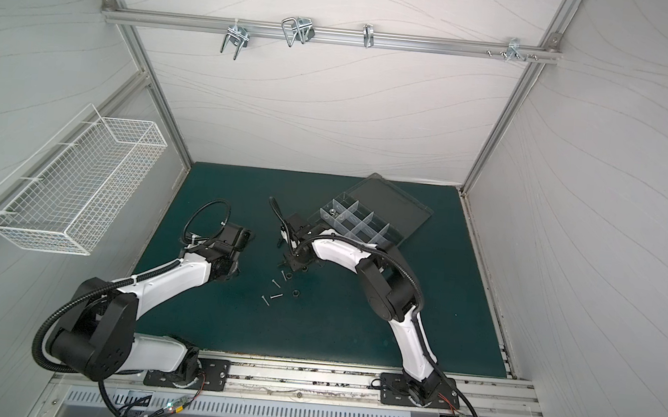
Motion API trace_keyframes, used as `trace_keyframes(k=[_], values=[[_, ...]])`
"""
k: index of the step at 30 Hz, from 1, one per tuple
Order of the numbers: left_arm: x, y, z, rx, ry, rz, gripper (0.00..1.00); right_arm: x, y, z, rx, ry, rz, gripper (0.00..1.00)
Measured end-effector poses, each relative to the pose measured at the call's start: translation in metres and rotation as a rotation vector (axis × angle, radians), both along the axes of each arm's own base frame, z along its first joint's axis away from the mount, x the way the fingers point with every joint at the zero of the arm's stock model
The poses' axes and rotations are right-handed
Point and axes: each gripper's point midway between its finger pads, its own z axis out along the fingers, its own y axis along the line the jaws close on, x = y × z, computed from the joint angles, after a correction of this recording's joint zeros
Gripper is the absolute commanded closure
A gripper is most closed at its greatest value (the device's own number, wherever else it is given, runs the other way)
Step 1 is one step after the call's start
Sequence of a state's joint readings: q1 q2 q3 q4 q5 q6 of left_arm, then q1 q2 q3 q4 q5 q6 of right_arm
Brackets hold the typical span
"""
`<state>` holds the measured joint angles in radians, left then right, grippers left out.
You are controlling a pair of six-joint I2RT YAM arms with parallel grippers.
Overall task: Sort the screws and nuts into containers
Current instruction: 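Carry the black bolt into the black bolt compartment and open the right gripper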
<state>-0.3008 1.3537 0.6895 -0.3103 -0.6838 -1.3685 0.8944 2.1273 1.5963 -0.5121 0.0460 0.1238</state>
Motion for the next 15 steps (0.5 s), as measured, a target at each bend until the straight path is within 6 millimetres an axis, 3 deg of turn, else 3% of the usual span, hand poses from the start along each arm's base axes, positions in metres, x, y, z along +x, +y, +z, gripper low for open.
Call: trace_keyframes(k=[6, 10, 15], values=[[-0.003, 0.000, -0.001, 0.011, 0.031, -0.015, 0.01, 0.012, -0.014, 0.050, 0.074, -0.064, -0.039, 0.93], [-0.001, -0.003, 0.001, 0.017, 0.046, -0.047, 0.01, 0.031, -0.034, 0.080, 0.119, -0.112, -0.101, 0.93], [0.003, -0.008, 0.002, 0.022, 0.073, -0.108, 0.01, 0.057, -0.067, 0.087, 0.115, -0.137, -0.189, 0.93]])
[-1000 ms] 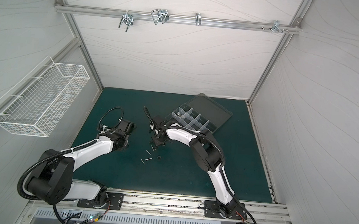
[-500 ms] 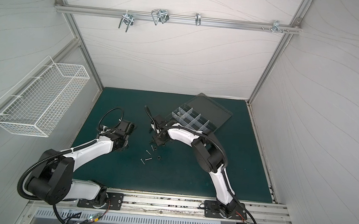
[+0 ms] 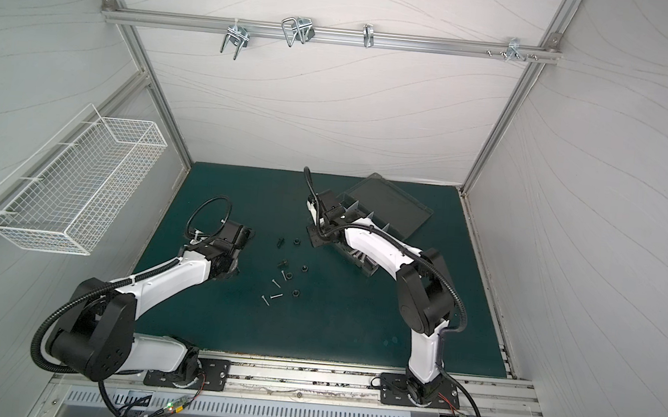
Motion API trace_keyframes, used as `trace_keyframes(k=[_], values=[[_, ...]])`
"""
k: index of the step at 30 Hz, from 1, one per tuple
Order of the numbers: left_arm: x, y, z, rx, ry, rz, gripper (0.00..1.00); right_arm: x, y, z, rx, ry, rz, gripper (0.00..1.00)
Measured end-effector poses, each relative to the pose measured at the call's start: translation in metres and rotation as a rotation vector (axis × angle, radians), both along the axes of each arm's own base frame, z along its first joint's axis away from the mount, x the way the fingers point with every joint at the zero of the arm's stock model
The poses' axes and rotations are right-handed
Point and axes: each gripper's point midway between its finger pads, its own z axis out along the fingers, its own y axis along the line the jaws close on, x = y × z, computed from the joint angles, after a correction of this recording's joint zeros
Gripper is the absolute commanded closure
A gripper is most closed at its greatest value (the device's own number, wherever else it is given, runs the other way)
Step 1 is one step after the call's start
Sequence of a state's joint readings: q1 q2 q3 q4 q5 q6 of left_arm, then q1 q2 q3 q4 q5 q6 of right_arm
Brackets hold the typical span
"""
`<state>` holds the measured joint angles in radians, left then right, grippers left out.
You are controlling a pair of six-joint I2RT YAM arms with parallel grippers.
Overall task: Sort the screws and nuts into containers
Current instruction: 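Carry the black bolt into the black bolt compartment and open the right gripper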
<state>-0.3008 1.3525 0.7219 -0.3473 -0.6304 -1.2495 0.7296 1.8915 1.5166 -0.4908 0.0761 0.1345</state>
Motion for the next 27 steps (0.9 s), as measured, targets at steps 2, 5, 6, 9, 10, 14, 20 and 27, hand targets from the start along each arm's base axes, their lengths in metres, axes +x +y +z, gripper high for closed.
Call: trace_keyframes(k=[2, 5, 6, 9, 10, 14, 20, 27], values=[[0.002, -0.003, 0.001, 0.001, 0.010, -0.027, 0.01, 0.009, -0.014, -0.004, -0.007, 0.009, -0.037, 0.93], [0.006, -0.008, 0.004, 0.001, 0.022, -0.072, 0.01, 0.018, -0.030, -0.007, -0.014, 0.020, -0.084, 0.93], [0.007, -0.009, 0.004, 0.003, 0.026, -0.087, 0.01, 0.022, -0.035, -0.007, -0.015, 0.020, -0.096, 0.93], [0.011, -0.016, 0.005, 0.004, 0.044, -0.152, 0.01, 0.028, -0.043, -0.010, -0.021, 0.023, -0.122, 0.91], [0.012, -0.019, 0.006, 0.004, 0.047, -0.176, 0.01, 0.028, -0.044, -0.013, -0.024, 0.028, -0.127, 0.90], [0.020, -0.032, 0.005, -0.002, 0.070, -0.284, 0.01, 0.031, -0.043, -0.025, -0.042, 0.046, -0.130, 0.89], [0.034, -0.052, -0.002, -0.013, 0.121, -0.425, 0.01, 0.042, -0.036, -0.042, -0.063, 0.063, -0.132, 0.82], [0.034, -0.068, -0.015, -0.034, 0.170, -0.539, 0.02, 0.049, -0.032, -0.050, -0.080, 0.064, -0.120, 0.61]])
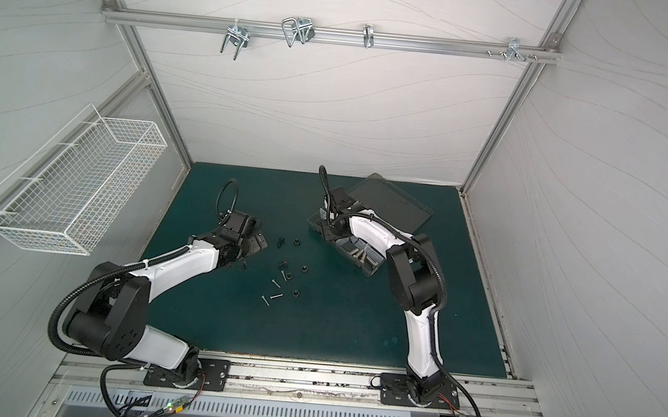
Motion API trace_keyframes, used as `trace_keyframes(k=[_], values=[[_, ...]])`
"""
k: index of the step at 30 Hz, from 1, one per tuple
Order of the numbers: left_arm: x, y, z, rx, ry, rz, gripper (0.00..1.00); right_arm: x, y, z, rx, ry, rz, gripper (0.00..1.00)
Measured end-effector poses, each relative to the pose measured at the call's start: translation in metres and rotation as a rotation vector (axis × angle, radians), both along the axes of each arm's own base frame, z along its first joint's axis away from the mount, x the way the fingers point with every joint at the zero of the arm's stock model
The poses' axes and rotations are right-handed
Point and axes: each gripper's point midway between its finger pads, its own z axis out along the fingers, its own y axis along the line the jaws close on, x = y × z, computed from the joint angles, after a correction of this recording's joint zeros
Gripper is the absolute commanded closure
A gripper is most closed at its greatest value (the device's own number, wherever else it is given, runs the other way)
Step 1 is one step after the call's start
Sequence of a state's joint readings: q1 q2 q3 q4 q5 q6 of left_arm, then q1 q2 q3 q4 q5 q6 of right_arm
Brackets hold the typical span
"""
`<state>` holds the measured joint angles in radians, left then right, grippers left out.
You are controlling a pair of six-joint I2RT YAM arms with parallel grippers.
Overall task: Sort the screws and nuts into containers
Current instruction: 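Carry the black bolt into the black bolt compartment and open the right gripper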
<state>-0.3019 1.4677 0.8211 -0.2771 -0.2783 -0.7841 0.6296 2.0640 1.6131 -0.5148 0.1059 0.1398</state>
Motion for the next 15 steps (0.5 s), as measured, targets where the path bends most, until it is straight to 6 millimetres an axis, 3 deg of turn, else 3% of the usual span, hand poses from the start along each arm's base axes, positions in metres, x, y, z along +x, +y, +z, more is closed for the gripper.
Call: trace_keyframes(k=[5, 10, 15], values=[[-0.003, -0.011, -0.006, 0.026, 0.025, -0.081, 0.06, 0.001, 0.000, 0.002, -0.001, -0.006, 0.004, 0.57], [-0.006, -0.034, -0.003, 0.064, 0.028, -0.205, 0.07, 0.000, 0.000, 0.004, 0.000, -0.007, 0.005, 0.52], [-0.003, -0.057, 0.004, 0.111, 0.029, -0.318, 0.12, -0.010, -0.009, 0.020, 0.015, -0.025, -0.006, 0.45]])
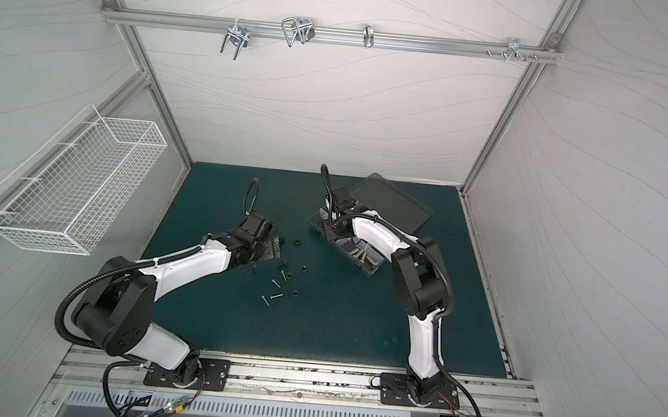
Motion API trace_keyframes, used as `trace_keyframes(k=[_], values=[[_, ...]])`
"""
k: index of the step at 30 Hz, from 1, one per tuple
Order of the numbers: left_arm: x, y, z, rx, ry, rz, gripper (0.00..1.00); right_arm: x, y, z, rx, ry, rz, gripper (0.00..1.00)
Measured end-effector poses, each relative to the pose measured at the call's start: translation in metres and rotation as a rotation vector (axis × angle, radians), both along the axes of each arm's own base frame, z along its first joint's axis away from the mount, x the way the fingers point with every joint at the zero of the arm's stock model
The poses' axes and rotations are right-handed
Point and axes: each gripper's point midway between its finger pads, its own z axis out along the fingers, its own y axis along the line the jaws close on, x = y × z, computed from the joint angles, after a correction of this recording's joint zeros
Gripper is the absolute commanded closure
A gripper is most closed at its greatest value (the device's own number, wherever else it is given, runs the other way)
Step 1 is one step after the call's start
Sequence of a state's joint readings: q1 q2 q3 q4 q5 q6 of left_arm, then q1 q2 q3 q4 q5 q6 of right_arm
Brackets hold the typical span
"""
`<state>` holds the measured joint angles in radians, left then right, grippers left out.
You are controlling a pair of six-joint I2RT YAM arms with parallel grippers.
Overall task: Sort the screws and nuts into containers
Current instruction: 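Carry the black bolt into the black bolt compartment and open the right gripper, then withdraw the right arm while the left gripper closes on a black bolt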
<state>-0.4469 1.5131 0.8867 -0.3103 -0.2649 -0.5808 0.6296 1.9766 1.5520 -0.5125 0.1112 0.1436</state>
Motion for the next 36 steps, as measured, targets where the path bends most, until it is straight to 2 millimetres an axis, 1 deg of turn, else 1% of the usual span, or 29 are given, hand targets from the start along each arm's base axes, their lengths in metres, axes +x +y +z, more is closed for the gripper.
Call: trace_keyframes(k=[3, 6, 8, 11, 16, 19, 26, 31, 36], values=[[0.005, -0.009, -0.002, 0.013, 0.014, -0.043, 0.16, -0.008, -0.008, 0.021, 0.026, -0.031, -0.018, 0.41], [0.012, -0.018, -0.008, 0.018, 0.042, -0.083, 0.23, -0.016, -0.016, 0.041, 0.054, -0.075, -0.039, 0.32], [0.018, -0.024, -0.013, 0.024, 0.066, -0.110, 0.24, -0.022, -0.024, 0.053, 0.068, -0.103, -0.060, 0.28], [0.029, -0.031, -0.018, 0.040, 0.087, -0.140, 0.25, -0.031, -0.036, 0.063, 0.070, -0.134, -0.080, 0.22], [0.046, -0.038, -0.023, 0.072, 0.111, -0.169, 0.26, -0.046, -0.055, 0.068, 0.067, -0.162, -0.117, 0.16], [0.056, -0.039, -0.029, 0.083, 0.129, -0.173, 0.29, -0.054, -0.065, 0.070, 0.063, -0.179, -0.135, 0.12], [0.072, -0.030, -0.042, 0.088, 0.168, -0.155, 0.30, -0.065, -0.085, 0.081, 0.058, -0.229, -0.178, 0.01], [0.080, -0.024, -0.049, 0.091, 0.187, -0.132, 0.31, -0.068, -0.093, 0.082, 0.046, -0.243, -0.200, 0.01], [0.080, -0.018, -0.055, 0.106, 0.215, -0.115, 0.35, -0.067, -0.097, 0.081, 0.030, -0.250, -0.215, 0.01]])
